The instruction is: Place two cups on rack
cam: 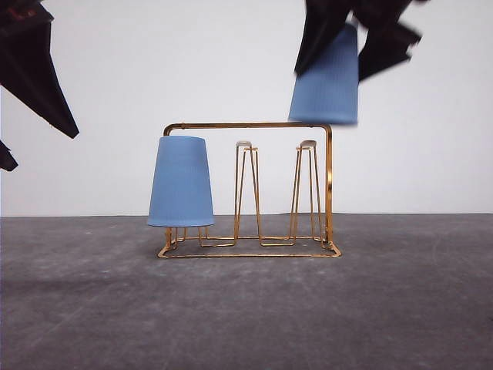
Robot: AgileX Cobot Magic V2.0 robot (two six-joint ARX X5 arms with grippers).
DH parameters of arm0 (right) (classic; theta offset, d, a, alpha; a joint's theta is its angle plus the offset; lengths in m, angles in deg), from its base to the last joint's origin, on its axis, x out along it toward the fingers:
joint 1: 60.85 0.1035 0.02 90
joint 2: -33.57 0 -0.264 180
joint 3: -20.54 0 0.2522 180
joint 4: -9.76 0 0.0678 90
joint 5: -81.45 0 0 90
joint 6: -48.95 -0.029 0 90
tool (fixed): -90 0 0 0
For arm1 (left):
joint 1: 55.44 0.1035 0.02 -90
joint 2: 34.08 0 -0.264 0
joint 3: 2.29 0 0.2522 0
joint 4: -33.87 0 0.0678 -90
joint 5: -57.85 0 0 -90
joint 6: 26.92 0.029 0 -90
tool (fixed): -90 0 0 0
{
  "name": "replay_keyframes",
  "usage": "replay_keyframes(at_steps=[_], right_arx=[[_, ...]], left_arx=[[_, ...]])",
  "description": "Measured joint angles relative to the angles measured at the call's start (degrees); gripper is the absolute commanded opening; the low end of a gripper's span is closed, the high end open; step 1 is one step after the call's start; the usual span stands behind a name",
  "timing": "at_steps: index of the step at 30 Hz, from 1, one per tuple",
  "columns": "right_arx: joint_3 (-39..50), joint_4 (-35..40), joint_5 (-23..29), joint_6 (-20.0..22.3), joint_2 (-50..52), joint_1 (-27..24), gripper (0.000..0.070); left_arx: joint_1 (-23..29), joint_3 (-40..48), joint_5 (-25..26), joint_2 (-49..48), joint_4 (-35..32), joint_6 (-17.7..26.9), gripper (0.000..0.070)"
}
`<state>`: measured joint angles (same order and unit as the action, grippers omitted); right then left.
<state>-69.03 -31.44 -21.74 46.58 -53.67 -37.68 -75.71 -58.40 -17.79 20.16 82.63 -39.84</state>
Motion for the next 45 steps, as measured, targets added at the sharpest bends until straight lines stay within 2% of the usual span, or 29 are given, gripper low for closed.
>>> replay_keyframes(at_steps=[8, 10, 14, 16, 21, 27, 31, 36, 40, 45], right_arx=[[0.00, 4.15, 0.00, 0.00, -10.20, 0.01, 0.0362], [0.00, 4.15, 0.00, 0.00, -12.10, 0.01, 0.0393], [0.04, 4.09, 0.02, 0.00, -14.58, 0.01, 0.0517], [0.04, 4.07, 0.33, 0.00, -14.82, 0.01, 0.0555], [0.04, 3.04, 1.40, -0.02, -14.31, 0.16, 0.0574], [-4.45, -7.10, 1.40, -0.02, -11.06, 0.03, 0.0581], [-10.02, -18.41, 1.36, -0.02, -8.22, 0.03, 0.0580], [-9.88, -29.75, 1.27, 0.00, -4.75, 0.33, 0.0580], [-2.66, -25.74, 1.29, 0.00, -1.64, 1.70, 0.0580], [11.32, -13.56, 1.25, -0.17, 6.63, 4.77, 0.0579]], left_arx=[[0.00, 0.00, 0.01, 0.00, -0.02, -0.01, 0.0457], [0.00, 0.00, 0.01, 0.00, 0.00, -0.01, 0.0457], [0.00, 0.00, -0.01, 0.00, -0.02, 0.01, 0.0457], [0.00, 0.00, -0.01, 0.00, -0.02, -0.01, 0.0457], [0.00, 0.00, -0.01, 0.00, -0.04, -0.01, 0.0457], [0.00, 0.00, -0.01, 0.00, -0.04, -0.01, 0.0457], [0.00, 0.00, 0.01, 0.00, -0.04, 0.01, 0.0457], [0.00, 0.00, 0.01, 0.00, -0.04, -0.01, 0.0457], [0.00, 0.00, -0.01, 0.00, -0.04, 0.00, 0.0457], [0.00, 0.00, -0.01, 0.00, 0.00, -0.01, 0.0457]])
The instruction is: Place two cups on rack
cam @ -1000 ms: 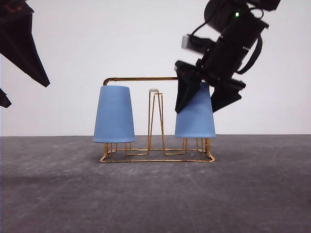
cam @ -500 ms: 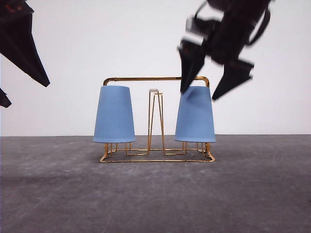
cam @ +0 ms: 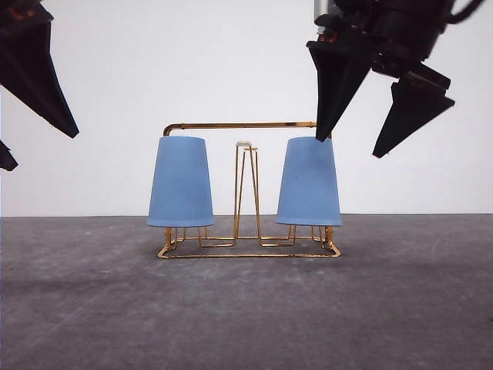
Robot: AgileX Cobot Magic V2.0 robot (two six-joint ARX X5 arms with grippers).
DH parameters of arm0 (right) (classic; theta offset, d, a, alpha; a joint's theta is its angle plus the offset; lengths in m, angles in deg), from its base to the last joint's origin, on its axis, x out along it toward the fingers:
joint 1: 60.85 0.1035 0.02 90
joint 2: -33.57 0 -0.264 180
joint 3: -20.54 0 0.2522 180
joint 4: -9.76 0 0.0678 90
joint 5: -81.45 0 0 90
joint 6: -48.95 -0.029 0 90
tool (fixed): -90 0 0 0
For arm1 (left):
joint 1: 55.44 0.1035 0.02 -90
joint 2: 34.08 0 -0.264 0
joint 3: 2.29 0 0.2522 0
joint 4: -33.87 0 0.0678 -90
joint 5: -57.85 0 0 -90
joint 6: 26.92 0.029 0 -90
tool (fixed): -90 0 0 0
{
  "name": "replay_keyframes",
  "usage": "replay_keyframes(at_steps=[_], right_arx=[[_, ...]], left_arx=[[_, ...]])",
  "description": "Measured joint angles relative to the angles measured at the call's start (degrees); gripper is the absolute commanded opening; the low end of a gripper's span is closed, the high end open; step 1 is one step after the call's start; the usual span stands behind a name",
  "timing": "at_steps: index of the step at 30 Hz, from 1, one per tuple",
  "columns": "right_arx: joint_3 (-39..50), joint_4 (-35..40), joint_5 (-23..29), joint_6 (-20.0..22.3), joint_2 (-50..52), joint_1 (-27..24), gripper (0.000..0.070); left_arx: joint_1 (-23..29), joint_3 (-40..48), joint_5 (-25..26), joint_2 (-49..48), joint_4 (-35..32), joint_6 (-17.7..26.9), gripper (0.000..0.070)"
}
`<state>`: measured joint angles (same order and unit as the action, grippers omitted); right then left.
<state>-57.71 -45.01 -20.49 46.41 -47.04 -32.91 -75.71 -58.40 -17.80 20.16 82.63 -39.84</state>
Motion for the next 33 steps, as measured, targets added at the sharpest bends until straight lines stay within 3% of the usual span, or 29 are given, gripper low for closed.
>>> replay_keyframes(at_steps=[4, 11, 18, 19, 20, 21, 22, 23, 24, 26, 31, 33], right_arx=[[11.83, 11.17, -0.05, -1.56, 7.17, 1.49, 0.0577], [29.32, 27.03, 0.00, -7.79, 21.75, 1.14, 0.0561], [36.21, 27.69, 2.28, -9.76, 34.42, 0.81, 0.0561], [36.22, 27.74, 3.50, -9.76, 35.46, 0.81, 0.0559], [36.22, 27.81, 4.59, -9.75, 36.39, 0.81, 0.0515], [36.22, 27.92, 5.47, -9.73, 37.18, 0.81, 0.0408], [36.22, 27.92, 5.82, -9.76, 37.51, 0.81, 0.0241], [36.22, 27.92, 6.05, -9.77, 37.70, 0.78, 0.0107], [36.22, 27.90, 6.14, -9.76, 37.73, 0.73, 0.0027], [36.22, 27.84, 6.16, -9.59, 37.70, 0.70, 0.0016], [36.22, 27.84, 5.91, -9.25, 37.64, 0.70, 0.0017], [36.22, 27.84, 5.94, -9.25, 37.67, 0.70, 0.0017]], left_arx=[[0.00, 0.00, 0.01, 0.00, 0.08, 0.01, 0.0457], [0.00, 0.00, 0.02, 0.00, 0.39, 0.02, 0.0457], [0.00, 0.00, 0.00, 0.00, 0.42, 0.02, 0.0457], [0.00, 0.00, 0.01, 0.00, 0.42, 0.02, 0.0422], [0.00, 0.00, 0.03, 0.00, 0.42, 0.10, 0.0349], [0.00, 0.00, 0.04, 0.00, 0.42, 0.30, 0.0219], [0.00, 0.00, 0.04, 0.00, 0.42, 1.01, 0.0081], [0.00, 0.00, 0.05, 0.00, 0.42, 1.92, 0.0002], [0.00, 0.00, 0.06, 0.00, 0.42, 3.08, 0.0006], [0.00, 0.00, 0.06, 0.00, 0.28, 6.92, 0.0007], [-0.10, 0.00, 0.07, 0.00, 0.12, 22.96, 0.0011], [-0.11, 0.00, 0.07, 0.00, 0.13, 26.77, 0.0012]])
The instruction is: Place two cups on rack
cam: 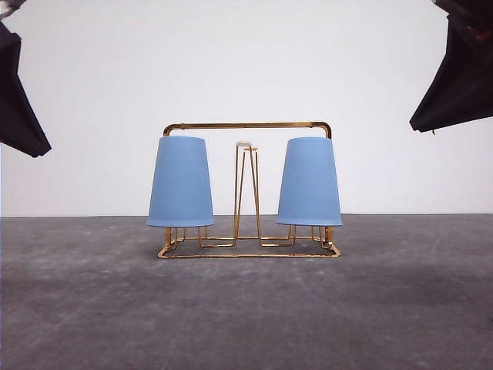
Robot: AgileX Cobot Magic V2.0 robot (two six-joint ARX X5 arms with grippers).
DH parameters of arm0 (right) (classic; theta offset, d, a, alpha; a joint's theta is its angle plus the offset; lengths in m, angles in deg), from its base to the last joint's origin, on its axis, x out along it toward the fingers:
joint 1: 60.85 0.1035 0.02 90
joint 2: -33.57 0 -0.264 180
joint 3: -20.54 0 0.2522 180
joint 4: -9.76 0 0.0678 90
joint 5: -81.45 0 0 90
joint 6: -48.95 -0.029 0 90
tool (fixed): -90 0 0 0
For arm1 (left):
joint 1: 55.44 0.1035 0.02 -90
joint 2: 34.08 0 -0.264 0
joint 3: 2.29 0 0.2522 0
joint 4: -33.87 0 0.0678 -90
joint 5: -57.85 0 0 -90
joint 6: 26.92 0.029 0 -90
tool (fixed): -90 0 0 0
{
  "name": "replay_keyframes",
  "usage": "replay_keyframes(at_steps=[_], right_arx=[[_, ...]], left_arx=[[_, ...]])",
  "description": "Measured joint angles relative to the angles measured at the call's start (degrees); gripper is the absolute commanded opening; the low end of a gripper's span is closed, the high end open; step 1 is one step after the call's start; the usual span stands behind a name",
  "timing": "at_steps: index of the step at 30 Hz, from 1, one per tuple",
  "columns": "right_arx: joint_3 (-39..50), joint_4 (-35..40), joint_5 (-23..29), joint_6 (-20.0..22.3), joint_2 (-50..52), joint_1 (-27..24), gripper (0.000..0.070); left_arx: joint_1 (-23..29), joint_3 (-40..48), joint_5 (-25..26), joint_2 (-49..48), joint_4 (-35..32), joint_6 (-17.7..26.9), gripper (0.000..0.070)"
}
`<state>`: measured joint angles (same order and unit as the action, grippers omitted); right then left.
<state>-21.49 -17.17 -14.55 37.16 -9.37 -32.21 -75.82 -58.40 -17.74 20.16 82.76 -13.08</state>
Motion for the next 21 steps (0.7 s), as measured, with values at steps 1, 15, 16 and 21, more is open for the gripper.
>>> replay_keyframes(at_steps=[1, 15, 16, 21], right_arx=[[0.00, 0.02, 0.00, 0.00, 0.01, 0.00, 0.0017], [0.00, 0.24, 0.00, 0.00, 0.07, 0.00, 0.0017], [0.00, 0.24, 0.00, 0.00, 0.07, 0.00, 0.0017], [0.00, 0.24, 0.02, 0.00, 0.09, 0.00, 0.0017]], left_arx=[[0.00, 0.00, 0.00, 0.00, -0.01, 0.99, 0.0012], [0.00, 0.00, 0.00, -0.38, -0.04, 3.75, 0.0012], [0.03, 0.14, -0.01, -0.92, -0.30, 3.81, 0.0012], [3.43, 6.94, 0.13, -9.61, -7.24, 2.88, 0.0012]])
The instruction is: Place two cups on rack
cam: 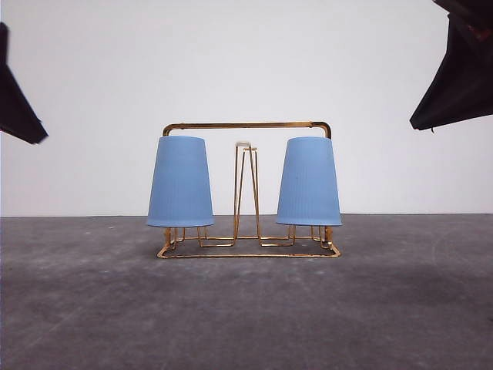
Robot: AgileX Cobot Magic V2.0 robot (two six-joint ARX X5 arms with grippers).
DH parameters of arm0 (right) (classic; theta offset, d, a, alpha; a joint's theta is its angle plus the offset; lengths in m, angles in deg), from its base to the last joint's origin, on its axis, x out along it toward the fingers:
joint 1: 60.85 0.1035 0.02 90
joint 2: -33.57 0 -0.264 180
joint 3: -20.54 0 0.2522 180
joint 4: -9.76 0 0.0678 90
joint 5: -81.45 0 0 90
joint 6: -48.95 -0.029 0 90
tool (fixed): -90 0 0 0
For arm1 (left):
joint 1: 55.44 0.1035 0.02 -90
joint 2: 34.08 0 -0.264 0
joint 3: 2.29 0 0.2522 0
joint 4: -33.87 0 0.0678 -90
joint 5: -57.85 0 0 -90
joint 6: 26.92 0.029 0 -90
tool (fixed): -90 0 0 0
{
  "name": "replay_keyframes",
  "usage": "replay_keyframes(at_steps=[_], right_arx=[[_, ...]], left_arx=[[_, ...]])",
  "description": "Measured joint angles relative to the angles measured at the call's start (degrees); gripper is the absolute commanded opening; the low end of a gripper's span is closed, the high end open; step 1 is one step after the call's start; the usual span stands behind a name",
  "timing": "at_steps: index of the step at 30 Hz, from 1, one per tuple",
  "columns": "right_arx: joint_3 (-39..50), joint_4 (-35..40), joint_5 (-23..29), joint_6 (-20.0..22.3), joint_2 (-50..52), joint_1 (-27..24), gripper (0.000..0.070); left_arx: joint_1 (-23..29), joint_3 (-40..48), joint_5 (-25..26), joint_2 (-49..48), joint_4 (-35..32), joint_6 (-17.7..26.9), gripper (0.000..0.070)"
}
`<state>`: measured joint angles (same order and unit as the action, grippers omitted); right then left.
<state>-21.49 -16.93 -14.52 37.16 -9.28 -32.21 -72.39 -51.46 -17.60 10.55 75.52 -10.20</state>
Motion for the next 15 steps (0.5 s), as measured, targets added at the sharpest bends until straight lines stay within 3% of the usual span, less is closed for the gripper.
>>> replay_keyframes(at_steps=[4, 8, 15], right_arx=[[0.00, 0.00, 0.00, 0.00, 0.00, 0.00, 0.0017], [0.00, 0.00, 0.00, 0.00, 0.02, 0.00, 0.0017], [0.00, 0.00, 0.00, 0.00, 0.02, 0.00, 0.0017]], left_arx=[[4.62, 10.68, -1.60, -11.48, -10.40, -3.42, 0.0012], [8.41, 20.88, -8.05, -24.50, -20.13, -7.61, 0.0012], [11.83, 30.29, -16.98, -41.37, -22.97, -11.95, 0.0012]])
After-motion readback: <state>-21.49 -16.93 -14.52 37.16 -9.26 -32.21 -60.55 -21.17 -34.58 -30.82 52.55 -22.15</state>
